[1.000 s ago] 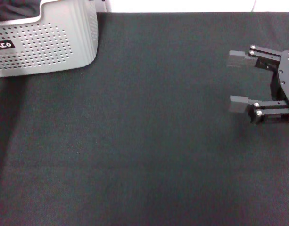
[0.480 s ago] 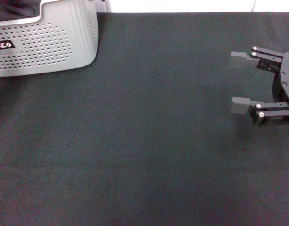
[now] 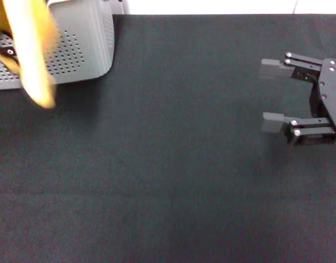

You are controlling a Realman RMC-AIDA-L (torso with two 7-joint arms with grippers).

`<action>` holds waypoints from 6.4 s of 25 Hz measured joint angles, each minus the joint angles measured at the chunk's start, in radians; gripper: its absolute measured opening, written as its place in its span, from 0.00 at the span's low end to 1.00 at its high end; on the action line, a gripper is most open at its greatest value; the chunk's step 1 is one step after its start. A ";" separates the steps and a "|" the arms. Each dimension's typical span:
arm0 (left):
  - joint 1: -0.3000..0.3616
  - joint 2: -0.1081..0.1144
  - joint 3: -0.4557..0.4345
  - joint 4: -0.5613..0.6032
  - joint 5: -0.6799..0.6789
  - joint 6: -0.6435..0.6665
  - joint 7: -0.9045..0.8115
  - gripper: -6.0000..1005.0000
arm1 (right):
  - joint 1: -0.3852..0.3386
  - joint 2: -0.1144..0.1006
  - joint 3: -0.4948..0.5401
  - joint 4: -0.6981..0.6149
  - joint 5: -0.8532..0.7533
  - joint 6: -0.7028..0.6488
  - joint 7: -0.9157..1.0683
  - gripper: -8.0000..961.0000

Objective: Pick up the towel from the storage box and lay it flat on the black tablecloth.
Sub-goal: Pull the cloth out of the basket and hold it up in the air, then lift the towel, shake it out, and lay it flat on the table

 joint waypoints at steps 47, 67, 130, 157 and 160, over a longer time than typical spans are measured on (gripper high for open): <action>-0.168 -0.069 0.087 -0.223 0.020 0.014 0.024 0.06 | 0.270 0.003 -0.092 0.080 0.375 0.113 -0.164 0.75; -0.266 -0.077 0.168 -0.307 -0.188 0.018 0.019 0.06 | 0.327 0.005 -0.300 0.326 0.448 0.225 -0.309 0.70; -0.387 -0.081 0.209 -0.308 -0.347 0.004 0.029 0.08 | 0.375 0.005 -0.737 0.352 0.686 0.470 -0.334 0.32; -0.278 -0.079 0.192 -0.366 -0.390 0.004 0.030 0.09 | 0.389 -0.026 -0.790 0.287 0.718 0.541 -0.320 0.02; -0.221 -0.078 0.189 -0.393 -0.422 0.004 0.030 0.09 | 0.359 -0.051 -0.716 0.191 0.614 0.568 -0.238 0.02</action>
